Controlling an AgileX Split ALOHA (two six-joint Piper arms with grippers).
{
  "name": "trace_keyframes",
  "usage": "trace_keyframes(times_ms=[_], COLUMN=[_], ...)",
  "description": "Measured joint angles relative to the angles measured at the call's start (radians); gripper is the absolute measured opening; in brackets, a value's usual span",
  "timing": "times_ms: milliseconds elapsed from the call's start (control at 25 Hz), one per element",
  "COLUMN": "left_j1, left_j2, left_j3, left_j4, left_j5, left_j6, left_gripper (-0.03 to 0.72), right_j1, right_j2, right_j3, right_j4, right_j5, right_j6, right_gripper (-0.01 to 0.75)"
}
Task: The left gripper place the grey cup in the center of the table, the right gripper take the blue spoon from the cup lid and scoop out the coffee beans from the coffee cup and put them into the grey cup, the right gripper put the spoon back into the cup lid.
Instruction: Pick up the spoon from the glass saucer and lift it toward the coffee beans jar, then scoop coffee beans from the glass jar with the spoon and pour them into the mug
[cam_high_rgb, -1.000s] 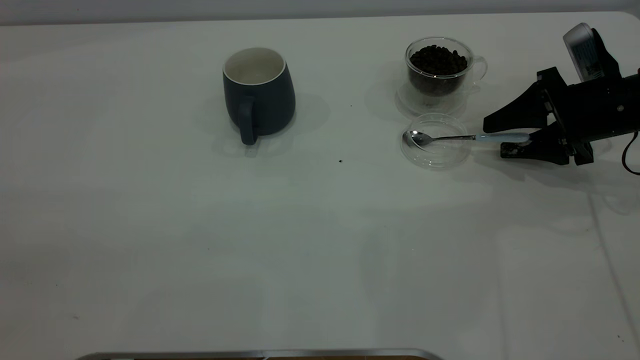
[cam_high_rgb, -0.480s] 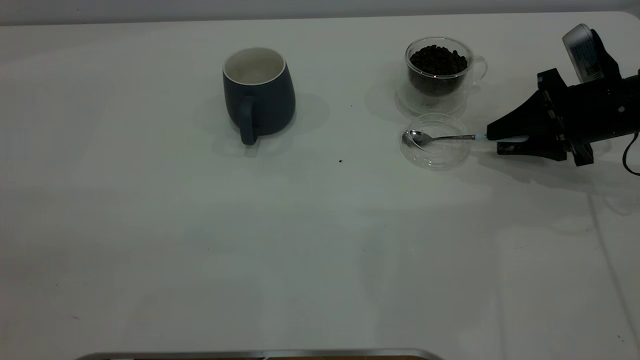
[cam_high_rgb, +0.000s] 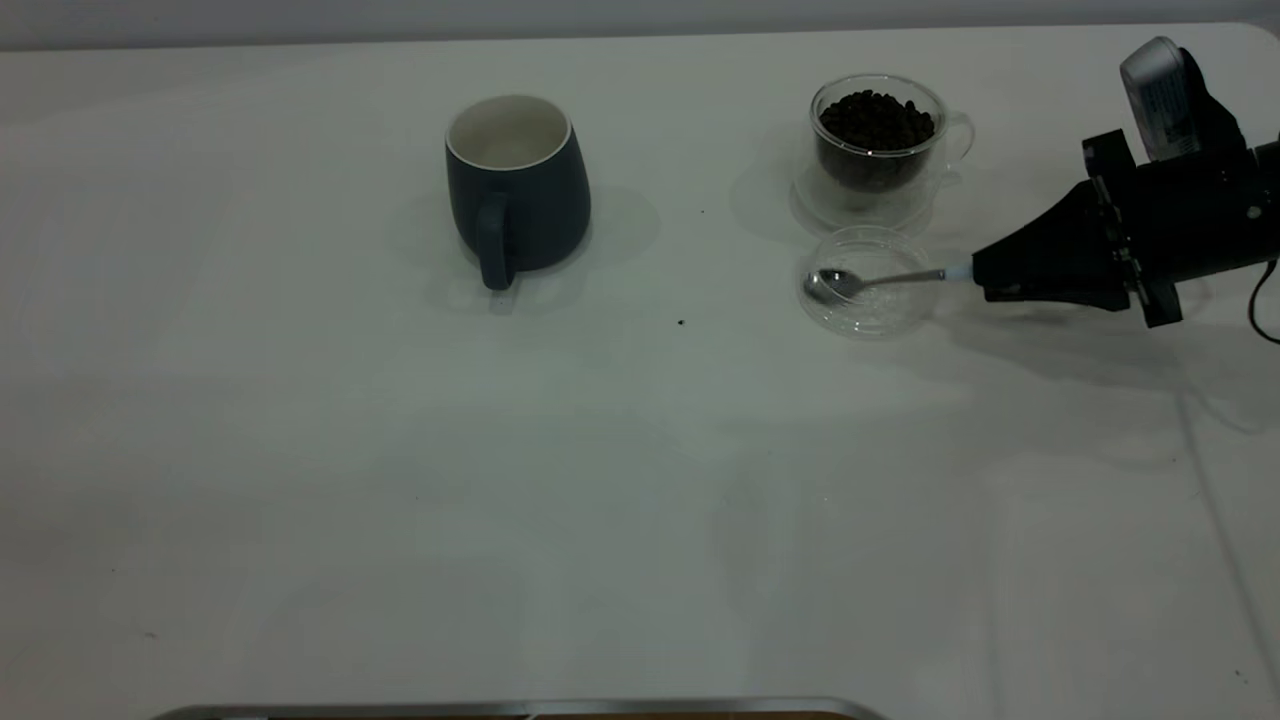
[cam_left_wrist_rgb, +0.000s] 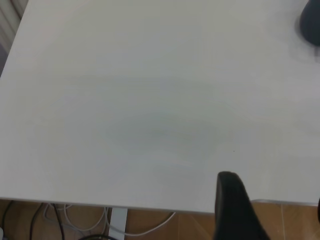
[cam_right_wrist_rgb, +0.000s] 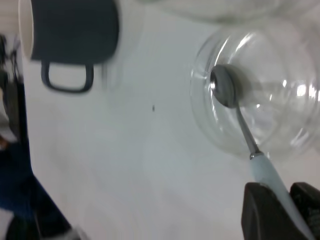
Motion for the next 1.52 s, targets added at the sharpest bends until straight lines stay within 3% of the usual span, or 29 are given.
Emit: trace_keyframes(times_ms=[480,640,800,1120,1520], left_j1=[0.000,0.000,0.000,0.000,0.000], left_j2=[0.000,0.000,0.000,0.000,0.000], left_j3=[0.000,0.000,0.000,0.000,0.000], left_j4=[0.000,0.000,0.000,0.000,0.000], left_j5=[0.000,0.000,0.000,0.000,0.000], left_j6=[0.000,0.000,0.000,0.000,0.000], left_gripper=[0.466,0.466,0.466,0.466,0.466], right_j1=[0.000,0.000,0.007,0.010,0.010], right_j2=[-0.267,-0.340,-0.314,-0.192,-0.129], right_j3=[0.000,-0.006,-0.071,-0.212,-0.242], right_j4=[-0.117,-0.038,-0.052,-0.190,-0.181], right_j5=[0.008,-0.081,-0.112,-0.042,-0.032], right_j6=[0.140,0.204,0.308,0.576,0.607], right_gripper=[0.105,0.105,0.105,0.105,0.105])
